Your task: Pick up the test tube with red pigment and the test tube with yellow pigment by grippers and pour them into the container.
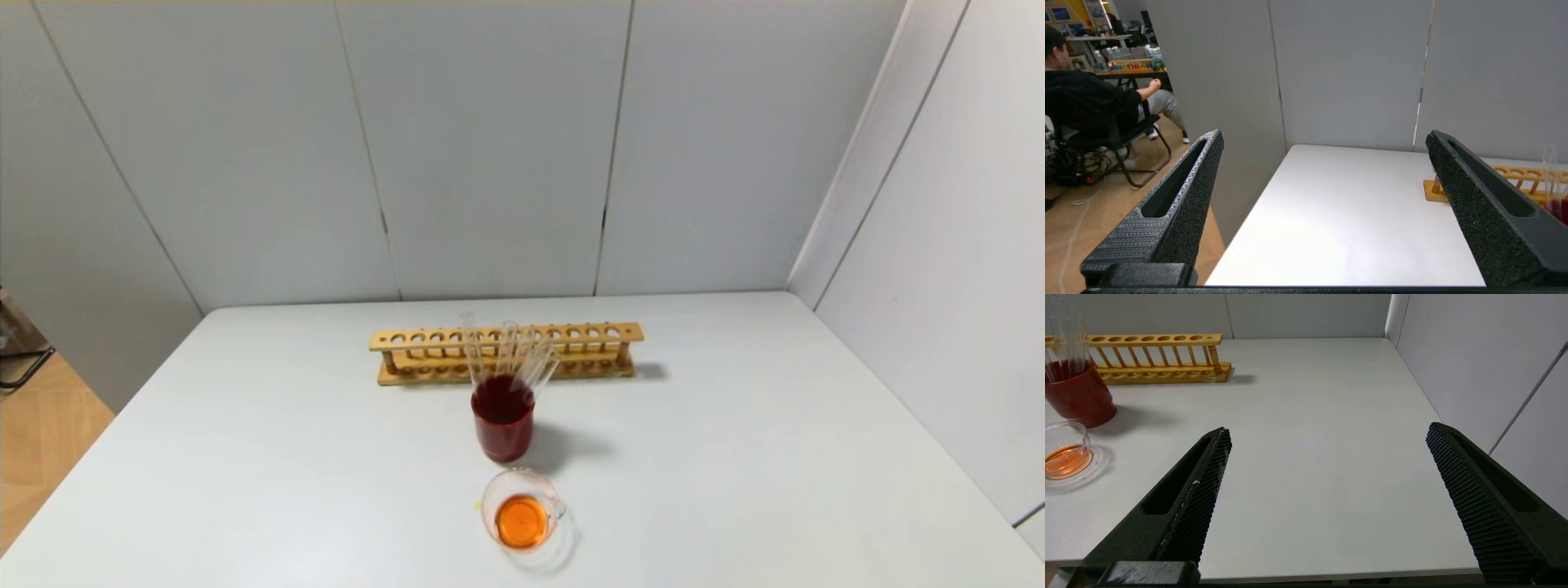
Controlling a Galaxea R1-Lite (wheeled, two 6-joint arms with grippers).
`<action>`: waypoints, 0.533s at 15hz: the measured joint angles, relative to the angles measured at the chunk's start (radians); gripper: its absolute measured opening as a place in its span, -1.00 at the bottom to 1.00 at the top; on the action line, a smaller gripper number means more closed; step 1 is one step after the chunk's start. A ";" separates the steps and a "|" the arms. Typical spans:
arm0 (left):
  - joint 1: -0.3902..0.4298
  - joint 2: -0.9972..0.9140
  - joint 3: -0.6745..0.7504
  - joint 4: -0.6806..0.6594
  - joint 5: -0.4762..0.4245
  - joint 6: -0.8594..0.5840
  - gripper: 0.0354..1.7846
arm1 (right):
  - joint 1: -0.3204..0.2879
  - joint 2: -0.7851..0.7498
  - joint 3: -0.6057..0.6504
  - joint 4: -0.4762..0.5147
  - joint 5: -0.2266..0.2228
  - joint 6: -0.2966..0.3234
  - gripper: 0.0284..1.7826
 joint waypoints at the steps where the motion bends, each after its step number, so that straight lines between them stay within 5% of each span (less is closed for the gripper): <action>1: -0.002 -0.021 0.066 -0.070 0.006 -0.005 0.96 | 0.000 0.000 0.000 0.000 0.000 0.000 0.95; 5: -0.004 -0.053 0.359 -0.326 -0.090 0.019 0.96 | 0.000 0.000 0.000 0.000 0.000 0.000 0.95; 8: -0.005 -0.057 0.433 -0.313 -0.123 -0.026 0.96 | 0.000 0.000 0.000 0.000 0.000 0.000 0.95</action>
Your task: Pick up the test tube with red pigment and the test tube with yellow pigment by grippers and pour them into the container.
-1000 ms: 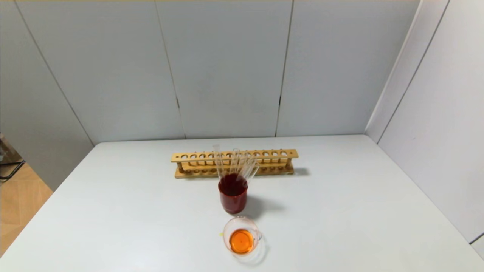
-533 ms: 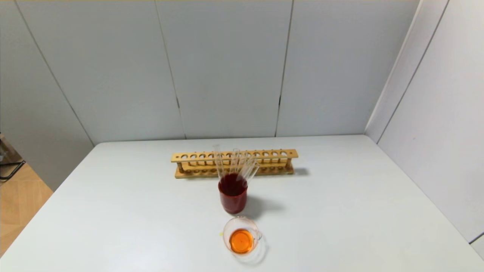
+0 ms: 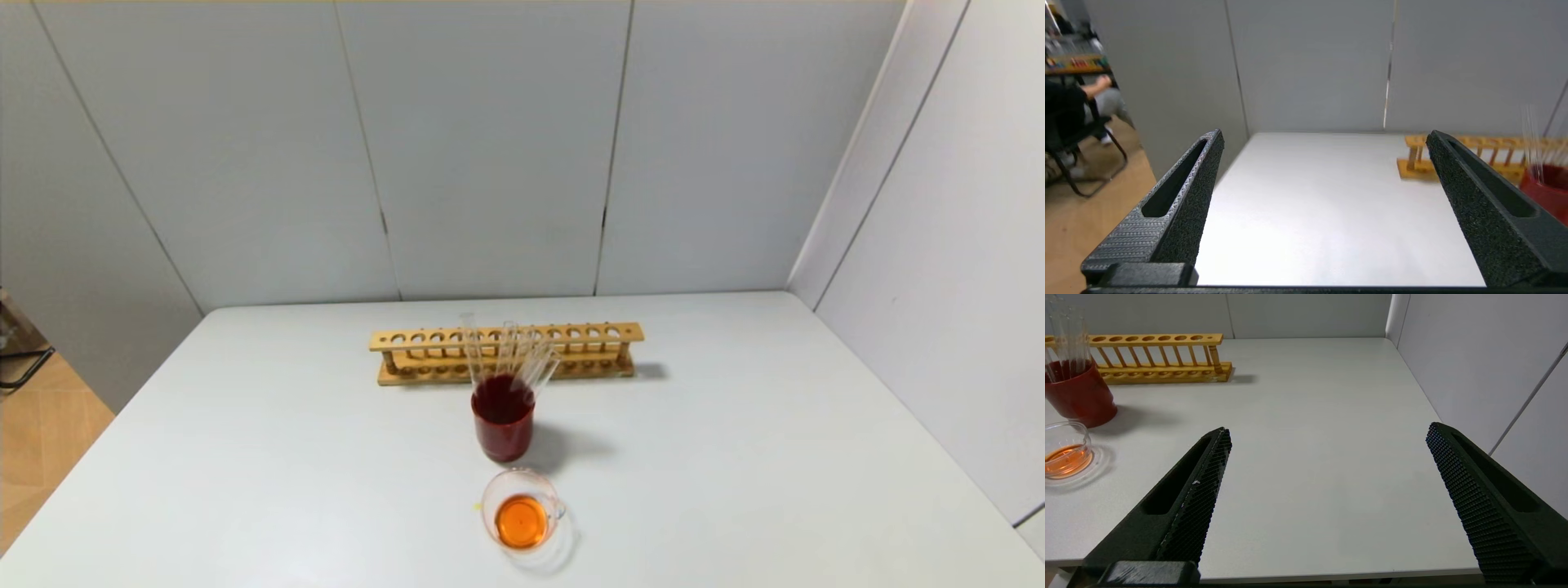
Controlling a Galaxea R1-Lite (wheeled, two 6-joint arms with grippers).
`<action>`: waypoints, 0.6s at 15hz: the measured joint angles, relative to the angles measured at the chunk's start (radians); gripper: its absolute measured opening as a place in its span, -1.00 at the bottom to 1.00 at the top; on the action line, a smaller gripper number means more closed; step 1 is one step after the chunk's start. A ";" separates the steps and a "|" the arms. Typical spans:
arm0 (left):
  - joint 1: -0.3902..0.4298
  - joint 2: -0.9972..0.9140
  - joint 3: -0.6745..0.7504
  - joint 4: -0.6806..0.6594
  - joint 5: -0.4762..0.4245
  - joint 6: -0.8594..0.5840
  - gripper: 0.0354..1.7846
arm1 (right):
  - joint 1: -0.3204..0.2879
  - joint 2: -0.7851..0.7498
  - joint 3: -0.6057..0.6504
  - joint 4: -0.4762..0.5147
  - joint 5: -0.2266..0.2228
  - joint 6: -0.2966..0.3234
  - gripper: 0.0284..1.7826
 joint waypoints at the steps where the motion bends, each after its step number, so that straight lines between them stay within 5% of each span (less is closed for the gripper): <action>1: 0.000 -0.001 0.005 0.051 -0.016 0.000 0.96 | 0.000 0.000 0.000 0.000 0.000 0.000 0.95; 5: 0.000 -0.001 0.007 0.226 -0.168 0.023 0.96 | 0.000 0.000 0.000 0.000 0.000 0.000 0.95; 9: -0.001 -0.001 0.003 0.250 -0.170 -0.029 0.96 | 0.000 0.000 0.000 0.000 0.000 0.000 0.95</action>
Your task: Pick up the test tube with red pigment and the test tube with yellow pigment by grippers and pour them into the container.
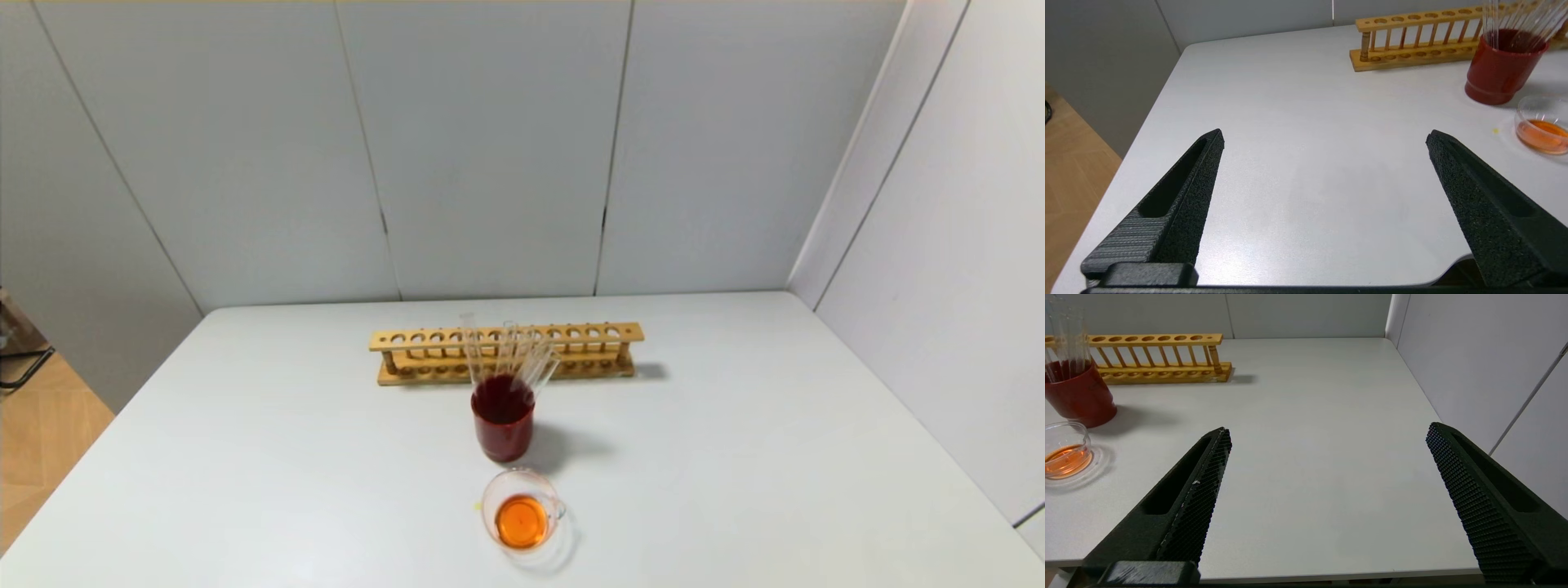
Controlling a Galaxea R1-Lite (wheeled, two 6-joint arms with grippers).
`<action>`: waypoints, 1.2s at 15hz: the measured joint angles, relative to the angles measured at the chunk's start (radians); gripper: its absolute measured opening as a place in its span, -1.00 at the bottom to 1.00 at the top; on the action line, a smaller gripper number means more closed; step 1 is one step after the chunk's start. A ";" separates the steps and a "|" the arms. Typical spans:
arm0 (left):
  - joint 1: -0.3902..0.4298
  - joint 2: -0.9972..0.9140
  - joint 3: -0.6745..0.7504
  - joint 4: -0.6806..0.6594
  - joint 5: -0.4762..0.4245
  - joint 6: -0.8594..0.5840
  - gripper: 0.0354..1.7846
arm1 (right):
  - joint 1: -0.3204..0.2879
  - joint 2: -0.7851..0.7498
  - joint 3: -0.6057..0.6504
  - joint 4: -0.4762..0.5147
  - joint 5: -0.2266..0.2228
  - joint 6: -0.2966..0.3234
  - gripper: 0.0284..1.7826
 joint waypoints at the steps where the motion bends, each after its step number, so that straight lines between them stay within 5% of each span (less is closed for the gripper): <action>1: 0.000 0.000 0.003 -0.015 0.010 -0.029 0.96 | 0.000 0.000 0.000 0.000 0.000 0.000 0.95; 18: 0.000 0.000 0.008 -0.019 0.012 -0.031 0.96 | 0.000 0.000 -0.001 0.001 0.000 -0.002 0.95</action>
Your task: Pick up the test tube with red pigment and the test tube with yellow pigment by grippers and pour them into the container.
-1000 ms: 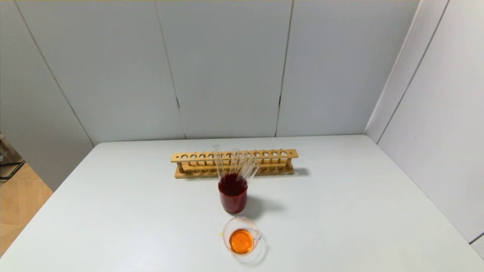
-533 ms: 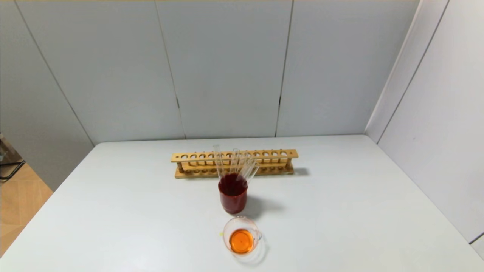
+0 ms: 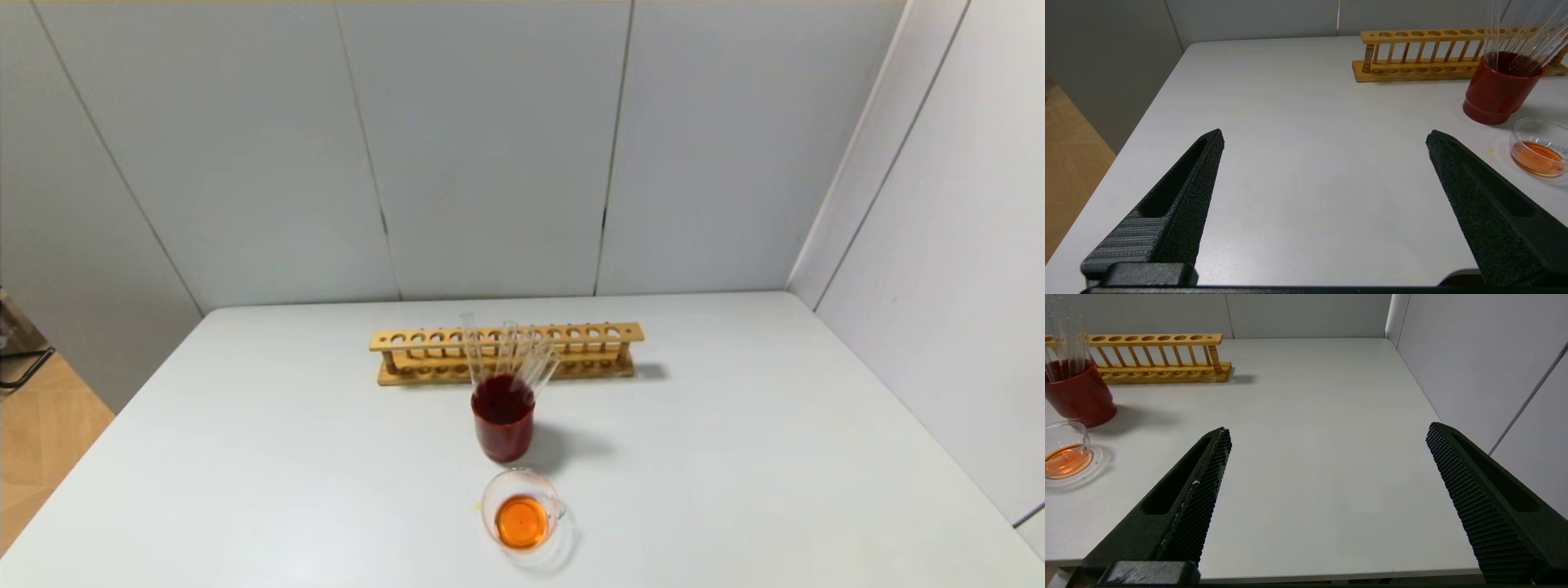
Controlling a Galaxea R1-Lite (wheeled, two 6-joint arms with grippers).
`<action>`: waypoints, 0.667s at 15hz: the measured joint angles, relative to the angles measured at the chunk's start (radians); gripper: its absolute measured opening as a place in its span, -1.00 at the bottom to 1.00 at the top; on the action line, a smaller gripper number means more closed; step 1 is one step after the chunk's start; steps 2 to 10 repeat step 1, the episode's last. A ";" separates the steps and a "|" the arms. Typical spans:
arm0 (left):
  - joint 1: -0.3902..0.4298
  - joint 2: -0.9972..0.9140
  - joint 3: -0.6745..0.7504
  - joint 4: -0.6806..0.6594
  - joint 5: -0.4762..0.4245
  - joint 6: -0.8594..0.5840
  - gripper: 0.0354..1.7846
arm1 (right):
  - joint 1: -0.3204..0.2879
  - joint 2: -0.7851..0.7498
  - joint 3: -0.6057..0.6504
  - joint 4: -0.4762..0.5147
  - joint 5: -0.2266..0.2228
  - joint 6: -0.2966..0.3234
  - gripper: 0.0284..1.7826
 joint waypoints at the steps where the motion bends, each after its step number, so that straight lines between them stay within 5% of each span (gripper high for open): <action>1: 0.000 0.000 0.000 0.000 0.000 0.000 0.96 | 0.000 0.000 0.001 0.000 0.000 0.000 0.95; 10: 0.000 0.000 0.000 0.000 0.000 0.000 0.96 | 0.000 0.000 0.001 0.000 0.000 0.000 0.95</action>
